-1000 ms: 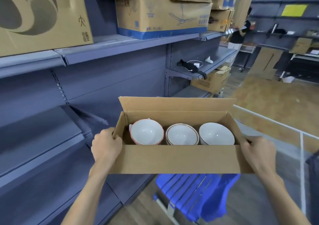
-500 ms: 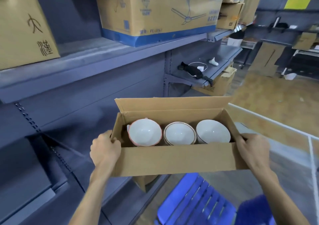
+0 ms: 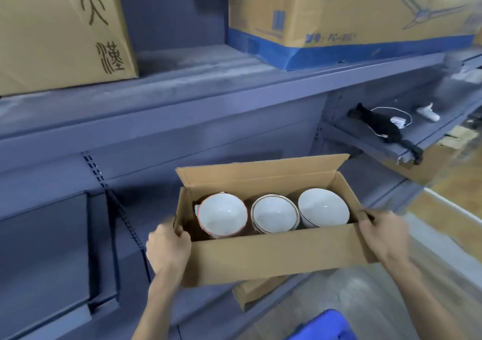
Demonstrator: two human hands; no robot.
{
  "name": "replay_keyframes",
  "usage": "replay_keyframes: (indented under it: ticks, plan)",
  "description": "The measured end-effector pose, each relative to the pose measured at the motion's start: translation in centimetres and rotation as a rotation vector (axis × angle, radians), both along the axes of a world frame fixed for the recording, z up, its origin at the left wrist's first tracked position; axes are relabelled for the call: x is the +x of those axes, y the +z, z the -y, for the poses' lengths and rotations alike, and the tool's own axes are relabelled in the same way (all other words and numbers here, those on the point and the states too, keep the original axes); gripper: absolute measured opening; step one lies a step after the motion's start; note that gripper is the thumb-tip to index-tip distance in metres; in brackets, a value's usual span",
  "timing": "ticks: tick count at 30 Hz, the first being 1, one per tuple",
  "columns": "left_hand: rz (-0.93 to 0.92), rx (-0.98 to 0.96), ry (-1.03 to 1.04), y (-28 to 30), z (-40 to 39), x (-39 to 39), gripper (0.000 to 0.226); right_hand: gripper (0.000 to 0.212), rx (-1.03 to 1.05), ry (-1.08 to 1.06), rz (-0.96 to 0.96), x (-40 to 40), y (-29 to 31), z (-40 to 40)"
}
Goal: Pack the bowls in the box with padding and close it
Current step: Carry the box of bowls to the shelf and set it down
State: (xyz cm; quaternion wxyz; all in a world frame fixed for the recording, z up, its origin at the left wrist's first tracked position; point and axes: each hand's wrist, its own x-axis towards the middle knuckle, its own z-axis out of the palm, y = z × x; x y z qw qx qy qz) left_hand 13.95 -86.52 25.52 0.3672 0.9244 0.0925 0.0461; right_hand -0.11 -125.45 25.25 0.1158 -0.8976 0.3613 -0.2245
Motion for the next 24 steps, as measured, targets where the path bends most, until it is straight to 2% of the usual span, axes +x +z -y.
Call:
replay_keyframes:
  ticks: [5, 8, 11, 15, 18, 22, 24]
  plan:
    - [0.025, 0.104, 0.018, -3.6, 0.5, 1.4, 0.030, 0.038, 0.023, 0.103, -0.023, 6.3, -3.9, 1.7]
    - [-0.046, 0.258, -0.016, -5.0, 1.0, 2.4, 0.027, 0.040, 0.054, 0.182, -0.029, 8.8, -6.7, 2.5]
    - [-0.082, 0.367, -0.037, -6.0, 1.2, 2.9, 0.025, 0.035, 0.099, 0.256, 0.062, 10.3, -9.1, 2.6]
    - [-0.159, 0.449, -0.012, -6.6, 0.9, 3.1, 0.029, 0.034, 0.150, 0.243, 0.068, 11.7, -11.1, 2.7]
    - [-0.217, 0.433, 0.009, -6.8, 0.7, 2.9, 0.030, 0.029, 0.174, 0.248, 0.060, 12.7, -11.1, 2.6]
    - [-0.263, 0.350, 0.052, -7.7, 0.5, 2.9, 0.029, 0.038, 0.168, 0.326, 0.060, 13.7, -10.4, 1.8]
    - [-0.243, 0.314, 0.069, -8.4, 0.4, 3.3, 0.030, 0.049, 0.158, 0.333, 0.056, 14.5, -10.6, 1.7]
